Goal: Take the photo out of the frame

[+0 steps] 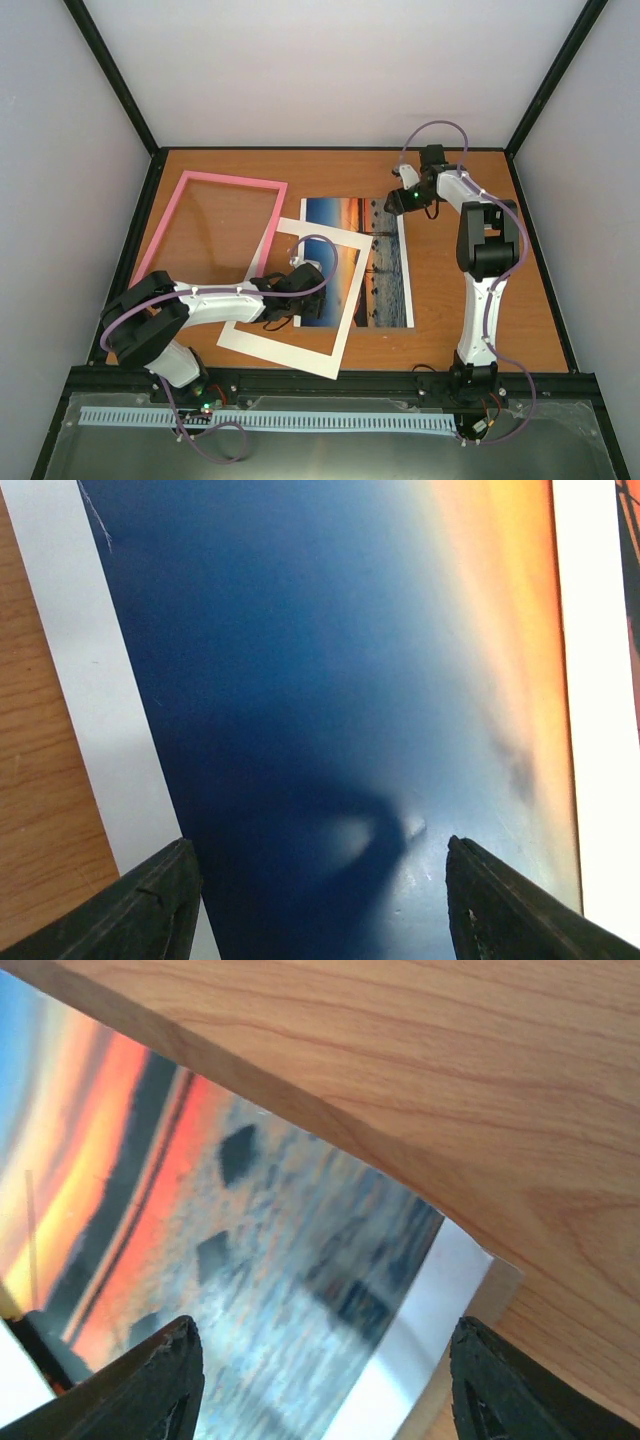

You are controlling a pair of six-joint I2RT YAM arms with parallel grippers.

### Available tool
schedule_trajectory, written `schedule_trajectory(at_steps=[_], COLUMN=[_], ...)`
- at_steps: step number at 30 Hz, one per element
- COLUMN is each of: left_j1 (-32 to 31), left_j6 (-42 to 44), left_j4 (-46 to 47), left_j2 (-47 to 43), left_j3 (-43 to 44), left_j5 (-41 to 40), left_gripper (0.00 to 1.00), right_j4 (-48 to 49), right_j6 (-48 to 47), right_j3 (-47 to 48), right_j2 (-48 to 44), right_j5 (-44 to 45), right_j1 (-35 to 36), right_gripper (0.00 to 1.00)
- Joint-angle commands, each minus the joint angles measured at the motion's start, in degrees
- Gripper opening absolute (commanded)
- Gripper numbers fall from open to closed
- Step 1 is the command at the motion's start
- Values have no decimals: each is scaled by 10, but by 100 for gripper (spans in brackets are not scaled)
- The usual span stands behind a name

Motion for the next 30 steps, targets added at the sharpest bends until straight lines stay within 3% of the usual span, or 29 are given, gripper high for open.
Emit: schedule_trajectory(at_steps=[1,7,11,30], left_j1=[3,3,3,3], left_j6=[5,7,8,4], left_j4=[-12,-11,-11,-24], left_j2=[20,25,29,40], left_j3=[1,4,5,15], left_j5=[27,30,30,33], left_gripper=[67,67,67,67], right_j4=[0,-7,17,0], right_j6=[-15,-30,-19,-31], right_j3=[2,-11,-28,37], right_j2=[0,-14,-25,52], right_j5=[-72,-96,-52,-58], right_j1=[1,1,0,-4], right_gripper=[64,61,61,59])
